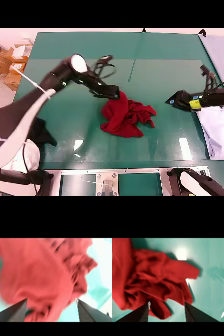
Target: Fold the shirts.
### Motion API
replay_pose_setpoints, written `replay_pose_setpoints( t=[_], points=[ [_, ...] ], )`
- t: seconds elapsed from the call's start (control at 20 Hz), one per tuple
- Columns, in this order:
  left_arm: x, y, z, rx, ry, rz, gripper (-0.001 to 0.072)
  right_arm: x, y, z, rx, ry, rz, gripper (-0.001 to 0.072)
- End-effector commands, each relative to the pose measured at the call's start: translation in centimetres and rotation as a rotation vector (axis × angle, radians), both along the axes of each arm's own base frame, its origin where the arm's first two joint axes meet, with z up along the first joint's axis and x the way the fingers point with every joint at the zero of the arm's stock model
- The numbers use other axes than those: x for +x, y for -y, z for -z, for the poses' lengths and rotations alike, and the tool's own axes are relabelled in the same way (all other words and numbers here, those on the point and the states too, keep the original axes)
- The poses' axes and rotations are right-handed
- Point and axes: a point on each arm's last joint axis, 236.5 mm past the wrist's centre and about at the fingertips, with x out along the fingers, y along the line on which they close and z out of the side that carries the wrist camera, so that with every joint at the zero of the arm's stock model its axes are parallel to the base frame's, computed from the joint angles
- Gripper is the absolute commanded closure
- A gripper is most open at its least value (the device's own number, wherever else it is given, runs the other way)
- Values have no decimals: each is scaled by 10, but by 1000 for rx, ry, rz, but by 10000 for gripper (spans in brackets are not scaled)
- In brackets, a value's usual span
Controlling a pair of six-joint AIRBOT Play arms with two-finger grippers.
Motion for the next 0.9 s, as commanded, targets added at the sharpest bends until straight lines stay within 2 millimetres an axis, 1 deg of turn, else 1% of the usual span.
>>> replay_pose_setpoints(
  t=[0.0,0.05,0.1,0.15,0.25,0.35,0.4,0.45,0.5,0.55,0.6,0.7,0.75,0.8,0.85],
  points=[
    [-25,-75,-10,99,-192,8,3,-10,0,45,4,-60,15,207],
    [-34,-91,-9,132,-224,7,3,-9,1,55,9,-80,25,208],
    [-47,-101,-4,159,-246,3,3,-8,2,66,16,-110,27,208],
    [-58,-108,3,177,-255,-5,3,-7,1,75,24,-129,22,208],
    [-79,-112,28,173,-271,-50,3,4,2,95,38,-141,19,210],
    [-103,-106,59,150,-297,-88,3,13,7,117,28,-152,27,213],
    [-114,-97,75,120,-312,-95,3,16,7,125,35,-164,39,213],
    [-120,-86,88,86,-316,-109,3,22,7,132,46,-172,49,214],
    [-119,-73,101,51,-296,-142,3,29,3,136,73,-169,38,215],
    [-114,-62,109,25,-255,-168,3,35,-3,138,104,-163,32,215],
    [-104,-51,112,0,-203,-198,3,42,-7,139,132,-154,28,217],
    [-88,-28,111,-66,-137,-239,4,53,-14,141,163,-147,25,223],
    [-89,-14,111,-97,-131,-232,4,57,-18,141,173,-148,23,223],
    [-97,-2,115,-112,-145,-207,4,59,-21,142,178,-150,18,225],
    [-107,6,121,-107,-165,-181,4,59,-25,143,181,-149,6,282]
  ],
)
